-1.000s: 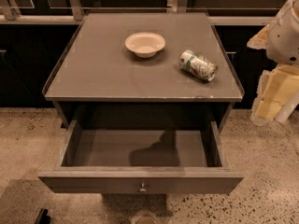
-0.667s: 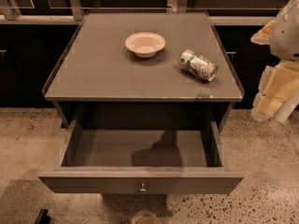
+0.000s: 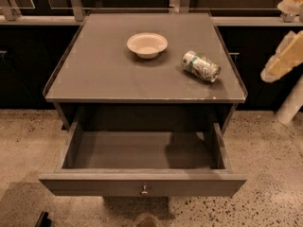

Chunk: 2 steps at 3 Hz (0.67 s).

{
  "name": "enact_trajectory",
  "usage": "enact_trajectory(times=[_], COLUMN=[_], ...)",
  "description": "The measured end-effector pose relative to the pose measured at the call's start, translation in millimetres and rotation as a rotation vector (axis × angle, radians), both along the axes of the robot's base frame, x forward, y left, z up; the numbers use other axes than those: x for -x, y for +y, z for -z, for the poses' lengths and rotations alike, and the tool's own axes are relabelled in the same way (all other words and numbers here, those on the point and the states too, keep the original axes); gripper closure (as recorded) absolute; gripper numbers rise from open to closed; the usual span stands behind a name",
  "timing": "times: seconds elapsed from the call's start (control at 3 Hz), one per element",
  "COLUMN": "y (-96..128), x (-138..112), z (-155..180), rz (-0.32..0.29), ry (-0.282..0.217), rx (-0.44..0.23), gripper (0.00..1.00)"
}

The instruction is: Place 7up can into top drawer

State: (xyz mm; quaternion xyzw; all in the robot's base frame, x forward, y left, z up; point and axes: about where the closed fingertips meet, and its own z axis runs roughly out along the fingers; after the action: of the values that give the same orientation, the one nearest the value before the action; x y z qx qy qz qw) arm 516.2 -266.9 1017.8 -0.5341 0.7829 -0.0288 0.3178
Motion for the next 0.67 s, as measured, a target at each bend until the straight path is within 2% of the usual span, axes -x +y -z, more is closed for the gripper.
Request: enact_trajectory(times=[0.33,0.67], y=[-14.2,-15.0], x=[-47.2,-56.5], z=[-2.9,0.3], rz=[0.046,0.045], ry=[-0.054,-0.055], rx=[-0.131,-0.149], gripper=[0.00,0.00])
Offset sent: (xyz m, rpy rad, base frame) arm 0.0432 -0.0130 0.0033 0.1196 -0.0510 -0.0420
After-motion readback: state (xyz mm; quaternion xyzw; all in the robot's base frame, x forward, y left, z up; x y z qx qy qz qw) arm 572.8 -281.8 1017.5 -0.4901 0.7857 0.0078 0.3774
